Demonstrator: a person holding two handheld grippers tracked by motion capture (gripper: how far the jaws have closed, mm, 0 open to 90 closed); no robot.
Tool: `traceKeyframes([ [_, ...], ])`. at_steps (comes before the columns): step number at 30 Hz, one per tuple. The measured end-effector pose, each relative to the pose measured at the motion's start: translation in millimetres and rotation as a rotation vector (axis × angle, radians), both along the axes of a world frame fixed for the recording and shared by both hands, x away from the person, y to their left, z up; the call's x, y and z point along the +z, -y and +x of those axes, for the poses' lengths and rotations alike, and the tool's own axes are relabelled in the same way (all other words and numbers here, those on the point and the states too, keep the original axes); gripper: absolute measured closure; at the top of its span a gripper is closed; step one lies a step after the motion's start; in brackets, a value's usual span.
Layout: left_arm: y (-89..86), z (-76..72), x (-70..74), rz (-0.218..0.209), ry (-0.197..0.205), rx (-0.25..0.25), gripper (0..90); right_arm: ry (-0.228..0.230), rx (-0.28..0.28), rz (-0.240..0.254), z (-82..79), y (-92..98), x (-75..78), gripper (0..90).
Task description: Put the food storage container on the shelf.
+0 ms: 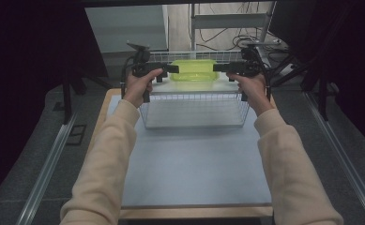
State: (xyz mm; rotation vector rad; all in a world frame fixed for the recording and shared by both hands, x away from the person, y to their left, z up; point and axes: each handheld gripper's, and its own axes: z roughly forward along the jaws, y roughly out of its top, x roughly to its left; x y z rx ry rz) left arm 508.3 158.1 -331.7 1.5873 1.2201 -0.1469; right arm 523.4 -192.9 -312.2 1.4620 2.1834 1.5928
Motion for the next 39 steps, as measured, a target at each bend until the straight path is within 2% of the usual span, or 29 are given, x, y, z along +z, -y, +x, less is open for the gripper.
traceKeyframes([
  [3, -3.2, -8.5, 5.8, -0.003, 0.049, 0.013, 17.6, 0.054, -0.010, 0.018, -10.4, 4.9, 6.9, 33.0],
  [6, -3.2, -19.0, 10.2, 0.027, 0.080, 0.001, 16.9, 0.089, 0.021, 0.022, -20.7, 6.0, 13.3, 32.1],
  [9, -3.7, -31.7, 11.9, 0.028, 0.101, -0.001, 16.8, 0.125, 0.044, 0.007, -34.2, 4.9, 17.7, 31.1],
  [12, -5.3, -45.3, 12.8, 0.017, 0.116, -0.014, 16.9, 0.138, 0.055, 0.007, -43.4, 6.9, 16.7, 30.5],
  [15, -7.5, -59.3, 13.7, 0.047, 0.124, -0.029, 16.6, 0.142, 0.061, 0.013, -52.8, 12.9, 12.0, 30.2],
  [19, -12.9, -83.0, 10.3, 0.043, 0.144, -0.040, 16.8, 0.143, 0.092, 0.049, -69.4, 22.5, 1.9, 30.1],
  [21, -14.4, -96.0, 5.7, 0.041, 0.151, -0.049, 16.9, 0.151, 0.114, 0.062, -83.8, 29.2, -7.6, 30.1],
  [22, -15.0, -102.3, 2.2, 0.040, 0.156, -0.054, 16.9, 0.151, 0.114, 0.062, -83.8, 29.2, -7.6, 30.1],
  [26, -16.0, -124.7, -14.8, 0.023, 0.148, -0.079, 17.1, 0.154, 0.146, 0.084, -106.7, 40.0, -24.7, 30.1],
  [28, -16.6, -135.5, -22.6, 0.027, 0.153, -0.084, 17.2, 0.154, 0.152, 0.086, -111.0, 42.1, -28.4, 30.1],
  [30, -17.2, -146.3, -30.7, 0.021, 0.158, -0.090, 17.4, 0.164, 0.169, 0.079, -125.6, 46.4, -39.7, 30.1],
  [31, -17.4, -151.7, -35.1, 0.019, 0.159, -0.091, 17.4, 0.164, 0.169, 0.079, -125.6, 46.4, -39.7, 30.1],
  [33, -17.1, -162.5, -44.3, 0.016, 0.166, -0.090, 17.5, 0.172, 0.184, 0.064, -135.4, 47.9, -46.9, 30.0],
  [36, -16.1, -176.6, -57.4, 0.028, 0.179, -0.098, 17.8, 0.177, 0.211, 0.071, -151.9, 49.7, -61.9, 30.1],
  [37, -15.6, -182.8, -64.1, 0.024, 0.178, -0.104, 17.8, 0.177, 0.211, 0.071, -151.9, 49.7, -61.9, 30.1],
  [39, -14.2, -191.8, -74.6, 0.028, 0.176, -0.114, 17.9, 0.176, 0.231, 0.063, -160.0, 49.8, -72.5, 30.0],
])
